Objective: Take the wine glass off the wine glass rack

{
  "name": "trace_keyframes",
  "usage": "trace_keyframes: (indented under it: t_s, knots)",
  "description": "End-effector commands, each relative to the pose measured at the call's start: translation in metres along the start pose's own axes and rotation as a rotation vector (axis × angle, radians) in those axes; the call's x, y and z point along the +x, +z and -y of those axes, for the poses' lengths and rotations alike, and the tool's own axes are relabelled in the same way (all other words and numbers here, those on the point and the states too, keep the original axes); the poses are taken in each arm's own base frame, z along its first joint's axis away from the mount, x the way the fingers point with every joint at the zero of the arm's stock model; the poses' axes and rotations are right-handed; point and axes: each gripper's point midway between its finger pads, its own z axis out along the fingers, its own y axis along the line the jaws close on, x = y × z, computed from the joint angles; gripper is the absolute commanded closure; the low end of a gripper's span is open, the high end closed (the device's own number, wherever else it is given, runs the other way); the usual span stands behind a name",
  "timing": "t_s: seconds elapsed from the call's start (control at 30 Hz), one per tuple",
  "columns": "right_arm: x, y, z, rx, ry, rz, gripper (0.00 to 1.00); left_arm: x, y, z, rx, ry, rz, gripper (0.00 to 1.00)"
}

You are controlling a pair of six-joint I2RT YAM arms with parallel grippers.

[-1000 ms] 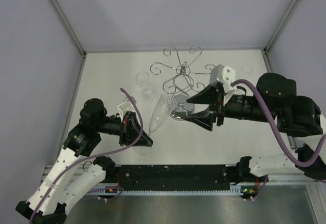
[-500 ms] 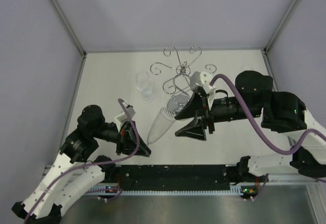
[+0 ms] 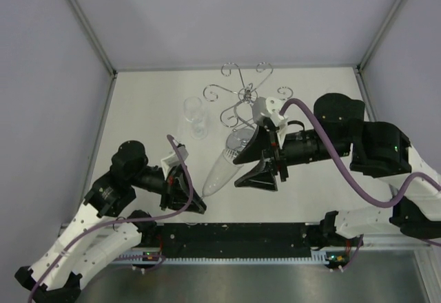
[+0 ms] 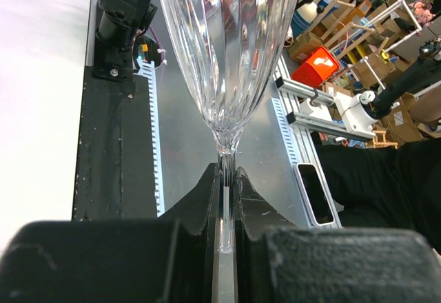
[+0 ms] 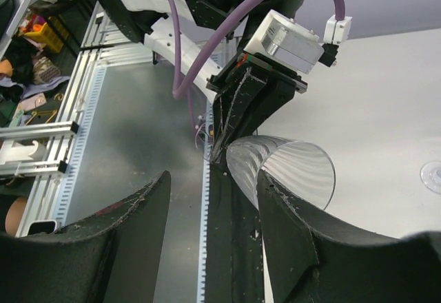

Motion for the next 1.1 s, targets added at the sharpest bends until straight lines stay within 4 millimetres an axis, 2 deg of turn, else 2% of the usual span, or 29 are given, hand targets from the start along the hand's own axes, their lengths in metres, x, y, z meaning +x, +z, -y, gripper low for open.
trace_keyframes:
  t_s: [0.0,0.33,0.63,0.83,1.07]
  knots:
    - [-0.019,-0.001,-0.002,-0.01,-0.02,0.05,0.47,-0.006,-0.001,0.009,0.02,0.078,0.006,1.0]
    - [-0.015,0.003,-0.002,-0.021,-0.006,0.036,0.48,-0.003,-0.002,0.014,0.021,0.1,0.006,1.0]
    - [-0.002,0.013,-0.005,-0.061,0.02,-0.016,0.54,-0.005,-0.002,0.015,0.014,0.104,0.006,1.0]
    - [0.005,0.015,-0.006,-0.071,0.028,-0.039,0.65,-0.006,-0.002,0.016,0.015,0.108,0.006,1.0]
    - [0.005,0.014,-0.008,-0.082,0.031,-0.043,0.87,-0.005,-0.002,0.015,0.012,0.104,0.004,1.0]
